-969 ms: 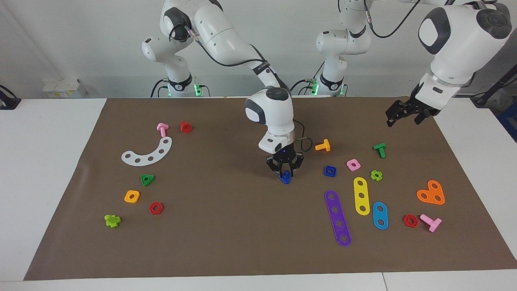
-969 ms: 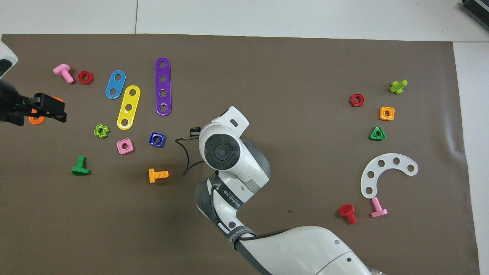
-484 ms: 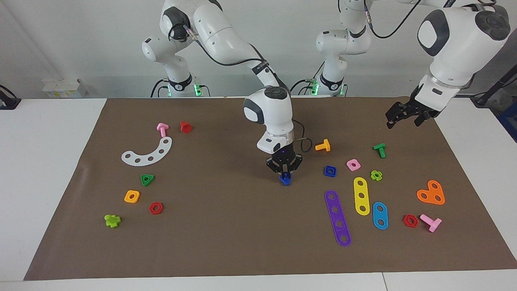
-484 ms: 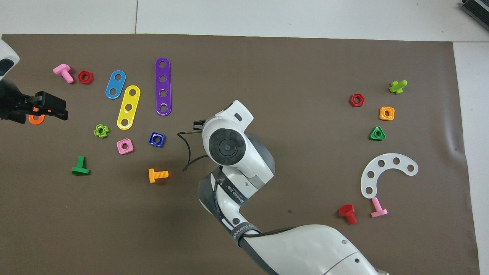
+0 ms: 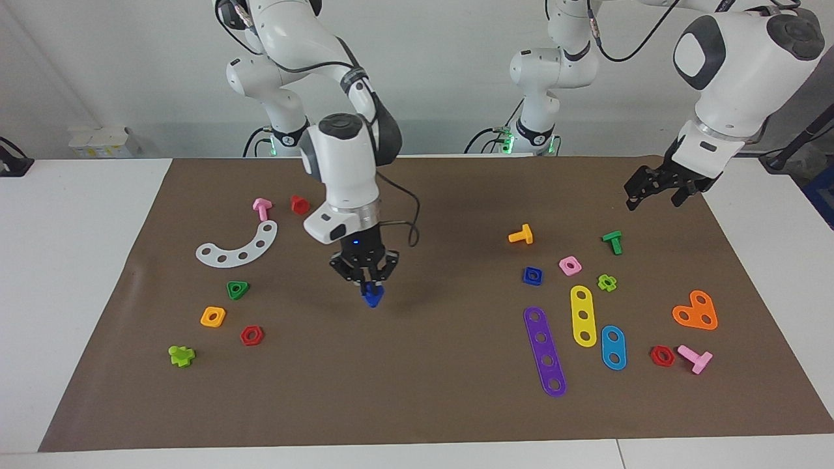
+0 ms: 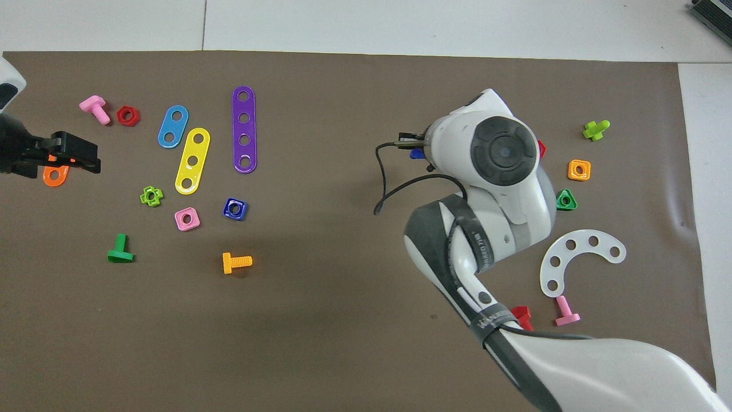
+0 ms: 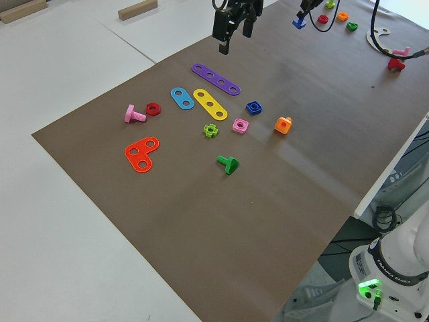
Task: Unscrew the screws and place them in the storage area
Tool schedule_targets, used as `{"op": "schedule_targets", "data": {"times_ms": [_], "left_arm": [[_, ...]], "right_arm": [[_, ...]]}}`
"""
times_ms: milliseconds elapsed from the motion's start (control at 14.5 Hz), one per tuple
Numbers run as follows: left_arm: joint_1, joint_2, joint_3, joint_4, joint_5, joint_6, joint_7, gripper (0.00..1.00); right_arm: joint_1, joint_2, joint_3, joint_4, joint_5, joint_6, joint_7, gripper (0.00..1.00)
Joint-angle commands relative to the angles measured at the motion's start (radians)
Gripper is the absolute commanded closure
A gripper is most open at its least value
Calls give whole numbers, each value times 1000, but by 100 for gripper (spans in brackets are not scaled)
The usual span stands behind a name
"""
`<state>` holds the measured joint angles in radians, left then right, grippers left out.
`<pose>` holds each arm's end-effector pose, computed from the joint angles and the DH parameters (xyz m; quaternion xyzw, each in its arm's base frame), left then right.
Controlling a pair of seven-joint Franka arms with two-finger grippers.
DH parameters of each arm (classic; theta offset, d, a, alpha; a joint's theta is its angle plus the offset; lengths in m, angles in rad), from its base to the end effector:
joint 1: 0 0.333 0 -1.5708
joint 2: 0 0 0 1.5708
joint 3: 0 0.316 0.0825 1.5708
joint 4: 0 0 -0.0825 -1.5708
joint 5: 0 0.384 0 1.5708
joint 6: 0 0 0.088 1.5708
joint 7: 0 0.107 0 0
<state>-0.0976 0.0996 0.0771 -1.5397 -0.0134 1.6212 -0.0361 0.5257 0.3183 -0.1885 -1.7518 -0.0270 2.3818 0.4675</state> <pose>0.5880 -0.0156 0.5868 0.9999 0.0080 -0.0090 0.0026 0.6284 0.2323 0.4244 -0.9856 0.0469 -0.1603 0.0259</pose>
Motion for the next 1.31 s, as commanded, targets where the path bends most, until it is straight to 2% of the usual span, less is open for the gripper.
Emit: {"op": "schedule_targets", "data": {"times_ms": [0,138,346,484,761,1176,1245], "left_arm": [[13,-24,-7,-33,-11,35,21,0],[13,-23,-7,-30,-7,42,21,0],[13,-23,-7,-23,-3,46,21,0],[16,-23,-5,-22,-2,51,54,0],[30,-26,-7,-26,-3,51,79,0],[22,-35,-7,-34,-3,37,78,0],[28,-35,-7,-34,-3,37,78,0]], "right_arm": [[-85,-53,17,-133,-24,59,-67,100],[-156,-76,18,-207,-22,101,-162,100],[-210,-111,18,-337,-21,195,-237,100],[-236,-113,18,-374,-19,224,-266,100],[-285,-124,20,-405,-19,234,-355,100],[-291,-116,20,-442,-4,292,-355,100],[-292,-113,20,-443,-4,292,-355,77]]}}
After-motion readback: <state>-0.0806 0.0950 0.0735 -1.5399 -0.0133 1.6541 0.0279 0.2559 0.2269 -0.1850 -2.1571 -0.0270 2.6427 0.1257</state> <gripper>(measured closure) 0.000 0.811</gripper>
